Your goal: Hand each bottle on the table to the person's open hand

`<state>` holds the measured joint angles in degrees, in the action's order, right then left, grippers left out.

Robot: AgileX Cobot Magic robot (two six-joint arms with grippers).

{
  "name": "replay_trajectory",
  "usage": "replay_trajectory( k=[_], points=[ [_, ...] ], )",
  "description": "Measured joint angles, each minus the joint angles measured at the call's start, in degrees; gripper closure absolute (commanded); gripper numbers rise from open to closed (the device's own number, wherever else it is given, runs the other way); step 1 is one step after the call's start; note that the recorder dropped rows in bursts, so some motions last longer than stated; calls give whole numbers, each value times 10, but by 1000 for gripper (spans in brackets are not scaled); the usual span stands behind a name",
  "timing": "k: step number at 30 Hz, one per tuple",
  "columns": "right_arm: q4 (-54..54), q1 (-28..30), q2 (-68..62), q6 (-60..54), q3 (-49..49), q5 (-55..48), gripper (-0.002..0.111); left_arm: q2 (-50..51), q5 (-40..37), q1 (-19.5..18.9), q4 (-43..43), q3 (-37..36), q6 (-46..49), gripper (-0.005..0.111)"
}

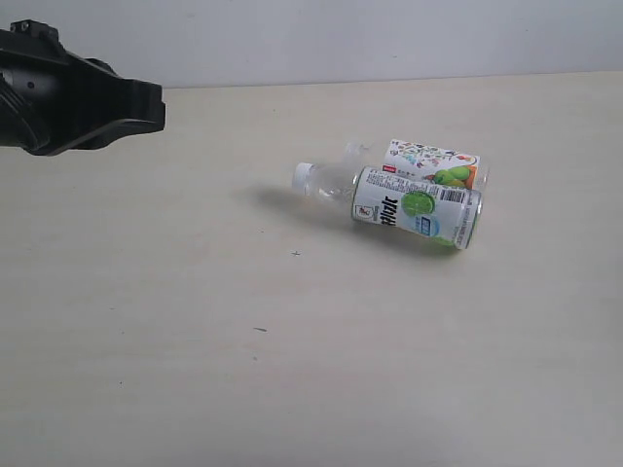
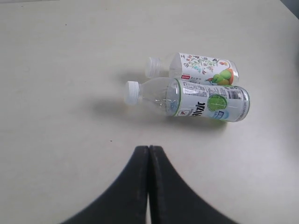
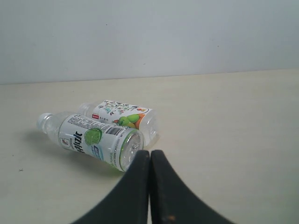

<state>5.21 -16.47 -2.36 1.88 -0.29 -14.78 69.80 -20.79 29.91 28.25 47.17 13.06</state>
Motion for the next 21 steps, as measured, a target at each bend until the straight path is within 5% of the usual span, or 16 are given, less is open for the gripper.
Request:
replay_trajectory(
  k=[14, 21],
  points=[
    [0, 0, 0, 0, 0, 0, 108, 0, 9, 0, -8, 4, 20, 107],
    [0, 0, 0, 0, 0, 0, 108, 29, -101, 8, -16, 111, 75, 107]
  ],
)
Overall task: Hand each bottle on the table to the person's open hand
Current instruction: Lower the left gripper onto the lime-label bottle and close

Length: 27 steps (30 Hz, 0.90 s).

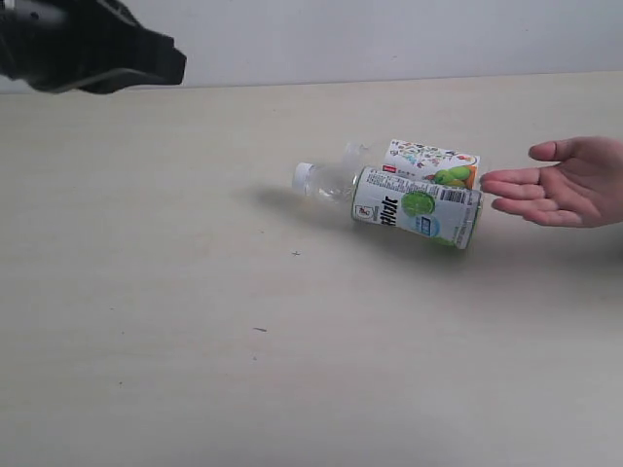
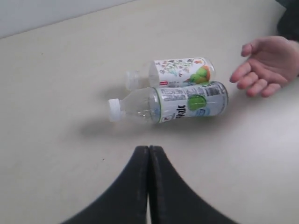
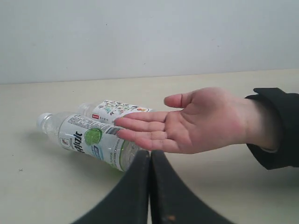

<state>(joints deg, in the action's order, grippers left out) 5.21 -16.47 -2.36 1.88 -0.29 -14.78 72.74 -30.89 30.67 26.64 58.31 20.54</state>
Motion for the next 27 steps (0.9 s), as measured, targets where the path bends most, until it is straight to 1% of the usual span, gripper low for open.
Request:
replay_trajectory(
  k=[2, 3, 4, 5, 6, 7, 8, 9, 10, 11, 13, 15, 16, 17, 19, 20, 21, 22, 25, 27],
  points=[
    [0, 0, 0, 0, 0, 0, 108, 23, -40, 13, -14, 44, 18, 107],
    [0, 0, 0, 0, 0, 0, 108, 56, -89, 30, -34, 97, 31, 107],
    [0, 0, 0, 0, 0, 0, 108, 76, -113, 42, -51, 125, 36, 107],
    [0, 0, 0, 0, 0, 0, 108, 119, -158, 66, -87, 175, 42, 107],
    [0, 0, 0, 0, 0, 0, 108, 146, -183, 80, -108, 202, 43, 107],
    [0, 0, 0, 0, 0, 0, 108, 198, -222, 105, -146, 248, 45, 107],
    [0, 0, 0, 0, 0, 0, 108, 229, -239, 118, -166, 272, 45, 107],
    [0, 0, 0, 0, 0, 0, 108, 289, -262, 138, -210, 316, 50, 107],
    [0, 0, 0, 0, 0, 0, 108, 318, -273, 148, -233, 337, 58, 107],
    [0, 0, 0, 0, 0, 0, 108, 372, -296, 167, -279, 375, 85, 107],
    [0, 0, 0, 0, 0, 0, 108, 435, -300, 190, -342, 413, 125, 106],
    [0, 0, 0, 0, 0, 0, 108, 474, -270, 204, -379, 429, 142, 97],
    [0, 0, 0, 0, 0, 0, 108, 482, -259, 206, -385, 430, 150, 78],
    [0, 0, 0, 0, 0, 0, 108, 496, -230, 210, -392, 433, 169, 58],
    [0, 0, 0, 0, 0, 0, 108, 507, -199, 211, -397, 435, 189, 31],
    [0, 0, 0, 0, 0, 0, 108, 510, -189, 211, -397, 435, 198, 14],
    [0, 0, 0, 0, 0, 0, 108, 516, -170, 211, -397, 435, 210, 11],
    [0, 0, 0, 0, 0, 0, 108, 522, -153, 211, -397, 435, 220, 12],
    [0, 0, 0, 0, 0, 0, 108, 534, -128, 211, -400, 437, 229, 21],
    [0, 0, 0, 0, 0, 0, 108, 544, -120, 211, -403, 437, 240, 21]
  ],
)
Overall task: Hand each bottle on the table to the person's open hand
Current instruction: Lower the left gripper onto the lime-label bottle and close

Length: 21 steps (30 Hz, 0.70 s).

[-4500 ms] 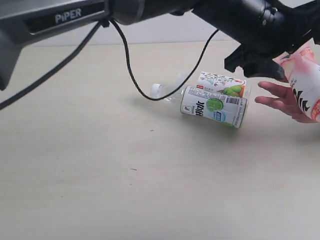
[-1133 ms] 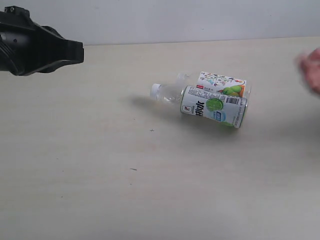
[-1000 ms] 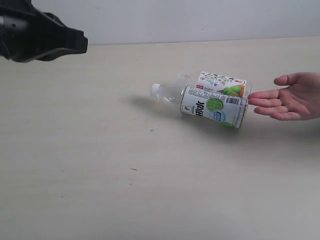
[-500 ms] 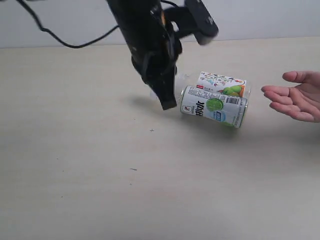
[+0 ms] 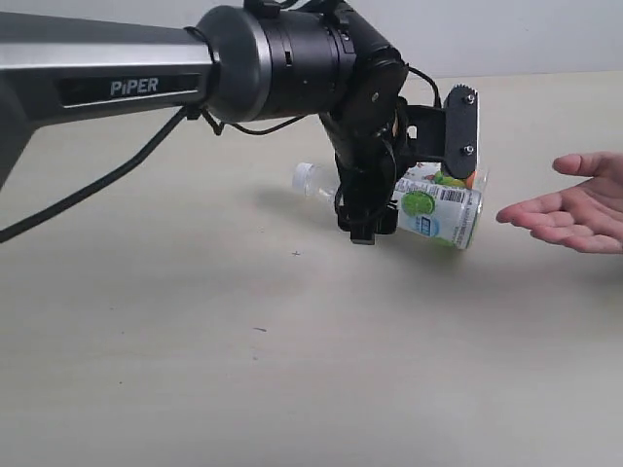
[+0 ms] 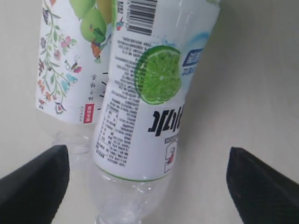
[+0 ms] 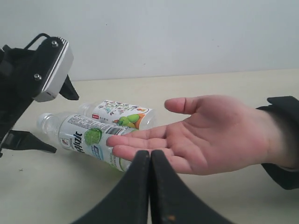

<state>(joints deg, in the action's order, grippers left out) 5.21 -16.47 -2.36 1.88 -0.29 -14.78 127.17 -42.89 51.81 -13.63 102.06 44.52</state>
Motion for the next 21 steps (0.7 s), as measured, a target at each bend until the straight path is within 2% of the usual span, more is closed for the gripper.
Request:
replay_trajectory(
  k=[10, 21],
  points=[
    [0, 0, 0, 0, 0, 0, 108, 22, 55, 0, -5, 0, 4, 21],
    [0, 0, 0, 0, 0, 0, 108, 54, 81, 0, -7, 0, 15, 21]
  ],
)
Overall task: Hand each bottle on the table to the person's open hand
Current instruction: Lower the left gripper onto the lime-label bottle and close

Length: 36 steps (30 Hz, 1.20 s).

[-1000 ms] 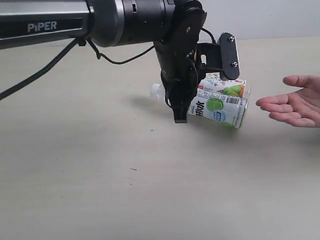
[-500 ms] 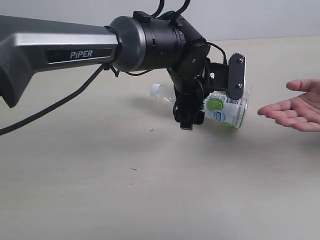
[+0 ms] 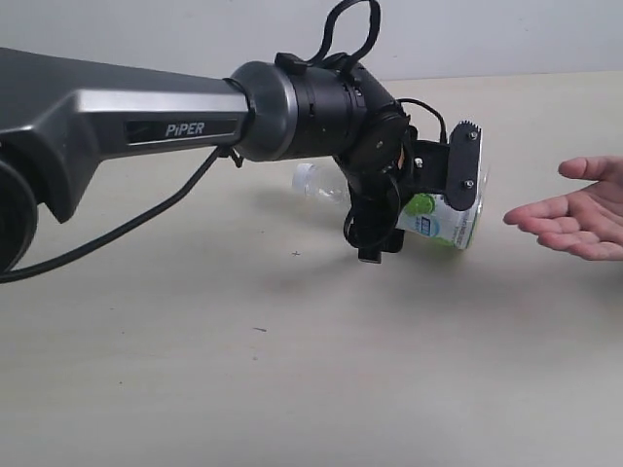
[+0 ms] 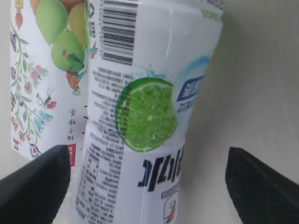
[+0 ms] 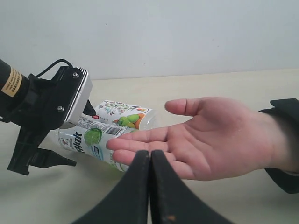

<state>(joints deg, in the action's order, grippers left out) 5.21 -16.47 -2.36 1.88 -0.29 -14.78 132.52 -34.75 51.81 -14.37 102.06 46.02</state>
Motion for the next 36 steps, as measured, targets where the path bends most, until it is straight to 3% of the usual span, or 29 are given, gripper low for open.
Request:
replay_trajectory(
  k=[36],
  points=[
    [2, 0, 0, 0, 0, 0, 108, 14, 35, 0, -18, 0, 0, 22]
  ],
)
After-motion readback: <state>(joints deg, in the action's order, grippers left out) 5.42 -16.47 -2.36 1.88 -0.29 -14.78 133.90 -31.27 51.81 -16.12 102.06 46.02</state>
